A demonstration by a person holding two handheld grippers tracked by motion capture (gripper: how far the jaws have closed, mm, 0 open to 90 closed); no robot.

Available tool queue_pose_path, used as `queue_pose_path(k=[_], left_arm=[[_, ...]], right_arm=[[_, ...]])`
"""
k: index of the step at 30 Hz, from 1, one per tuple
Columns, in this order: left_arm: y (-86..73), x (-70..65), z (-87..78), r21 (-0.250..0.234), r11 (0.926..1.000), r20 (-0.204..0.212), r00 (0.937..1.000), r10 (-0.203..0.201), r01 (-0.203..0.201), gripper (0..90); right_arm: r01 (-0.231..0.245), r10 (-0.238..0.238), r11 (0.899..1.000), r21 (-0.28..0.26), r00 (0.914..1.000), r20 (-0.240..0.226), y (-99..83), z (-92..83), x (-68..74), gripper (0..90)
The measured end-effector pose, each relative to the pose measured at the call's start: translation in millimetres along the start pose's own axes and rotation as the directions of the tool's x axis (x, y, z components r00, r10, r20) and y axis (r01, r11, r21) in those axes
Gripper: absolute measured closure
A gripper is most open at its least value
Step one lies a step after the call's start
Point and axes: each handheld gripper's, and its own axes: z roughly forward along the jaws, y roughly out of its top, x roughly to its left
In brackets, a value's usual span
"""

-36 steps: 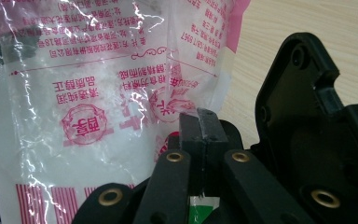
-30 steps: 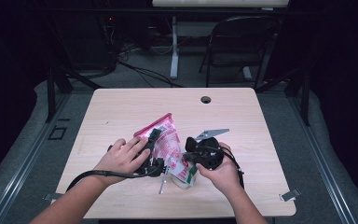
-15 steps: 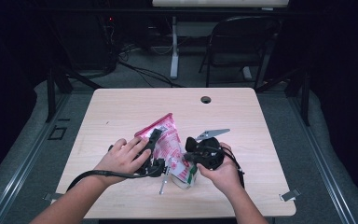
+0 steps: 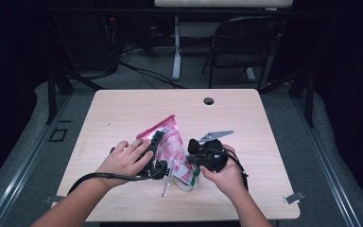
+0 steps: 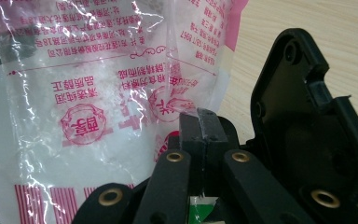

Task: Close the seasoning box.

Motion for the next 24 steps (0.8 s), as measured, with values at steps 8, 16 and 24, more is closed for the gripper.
queue_pose_path(k=[8,16,24], left_arm=[[-3.0,-3.4,0.8,0.004,0.9995,0.016,0.9994,-0.032,0.032,73.2],[-4.6,-5.8,1.4,0.003,0.9989,0.019,0.9987,-0.047,0.047,73.5],[-8.1,-10.3,2.0,0.01,0.9973,0.029,0.9969,-0.073,0.072,73.7]], right_arm=[[-0.003,0.003,1.0,0.001,1.0,-0.004,0.2,-1.5,-0.2,90.0],[-0.004,0.004,1.0,-0.002,1.0,-0.004,0.4,-0.8,0.7,90.0],[-0.003,0.003,1.0,-0.005,1.0,-0.003,1.0,-0.5,1.2,90.0]])
